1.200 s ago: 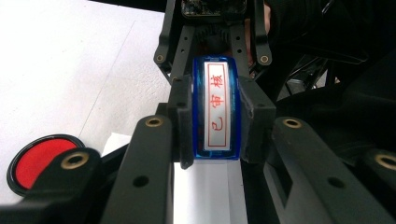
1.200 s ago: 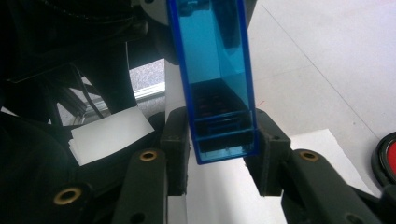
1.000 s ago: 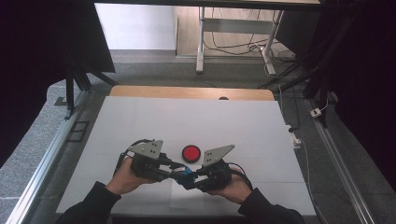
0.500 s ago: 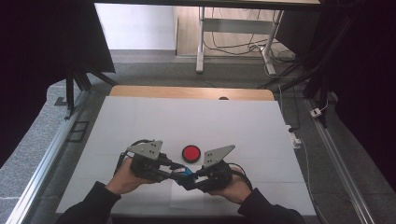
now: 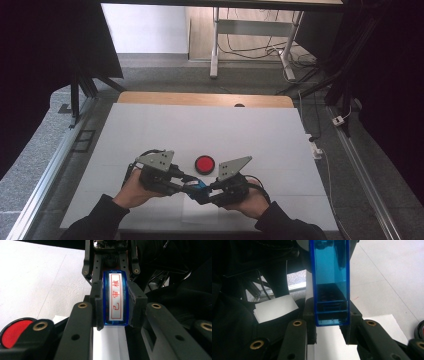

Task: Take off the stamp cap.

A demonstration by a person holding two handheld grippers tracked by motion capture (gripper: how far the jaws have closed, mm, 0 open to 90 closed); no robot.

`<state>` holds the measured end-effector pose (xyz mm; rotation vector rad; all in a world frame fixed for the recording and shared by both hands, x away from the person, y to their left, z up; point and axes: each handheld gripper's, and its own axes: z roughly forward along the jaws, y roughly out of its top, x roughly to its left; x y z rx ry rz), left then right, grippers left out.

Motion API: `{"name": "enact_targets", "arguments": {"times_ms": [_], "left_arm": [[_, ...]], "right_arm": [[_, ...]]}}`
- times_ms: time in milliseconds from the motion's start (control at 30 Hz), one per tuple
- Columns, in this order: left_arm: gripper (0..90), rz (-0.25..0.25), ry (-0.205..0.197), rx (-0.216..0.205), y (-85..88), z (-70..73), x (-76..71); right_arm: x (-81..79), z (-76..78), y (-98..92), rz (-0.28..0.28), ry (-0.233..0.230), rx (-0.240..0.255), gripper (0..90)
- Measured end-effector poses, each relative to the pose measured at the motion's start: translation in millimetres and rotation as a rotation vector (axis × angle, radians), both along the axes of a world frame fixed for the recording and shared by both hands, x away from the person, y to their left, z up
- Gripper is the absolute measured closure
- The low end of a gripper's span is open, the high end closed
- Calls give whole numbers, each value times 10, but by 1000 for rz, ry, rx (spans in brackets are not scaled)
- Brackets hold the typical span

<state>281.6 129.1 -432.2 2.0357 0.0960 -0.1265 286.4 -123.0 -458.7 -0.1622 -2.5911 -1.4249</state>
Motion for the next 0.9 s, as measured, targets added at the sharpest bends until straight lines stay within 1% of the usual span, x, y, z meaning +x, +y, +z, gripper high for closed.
{"name": "enact_targets", "arguments": {"times_ms": [100, 133, 167, 200, 233, 267, 300, 333, 533, 633, 700, 900], "left_arm": [[700, 0, -4, 0, 1, 2, -3], [700, 15, 1, -43, 65, 35, 7], [700, 21, 11, -69, 112, 60, 19], [700, 32, 8, -83, 154, 84, 20], [700, 32, 8, -83, 154, 84, 20], [700, 41, 3, -90, 189, 100, 20], [700, 44, 6, -98, 212, 107, 23], [700, 49, 9, -103, 223, 104, 25], [699, 55, 8, -67, 167, 76, 16], [699, 71, 6, -57, 161, 73, 13], [699, 81, 5, -48, 159, 68, 13], [698, 111, 2, -18, 144, 50, 2]], "right_arm": [[0, -4, 1, 1, -1, -6, 695], [-4, -14, 1, 0, -12, -29, 695], [-8, -36, -2, -6, -16, -43, 695], [-3, -52, -10, -4, -4, -43, 695], [-2, -53, -10, -4, 1, -43, 694], [-2, -53, -10, -4, 1, -43, 694], [-10, -38, -3, -9, -8, -39, 694], [-10, -38, -3, -9, -8, -39, 694], [-12, -49, -11, -22, -20, -49, 692], [-19, -43, -23, -37, -41, -62, 691], [-21, -37, -36, -46, -42, -69, 691], [-39, -15, -60, -69, -69, -75, 690]]}}
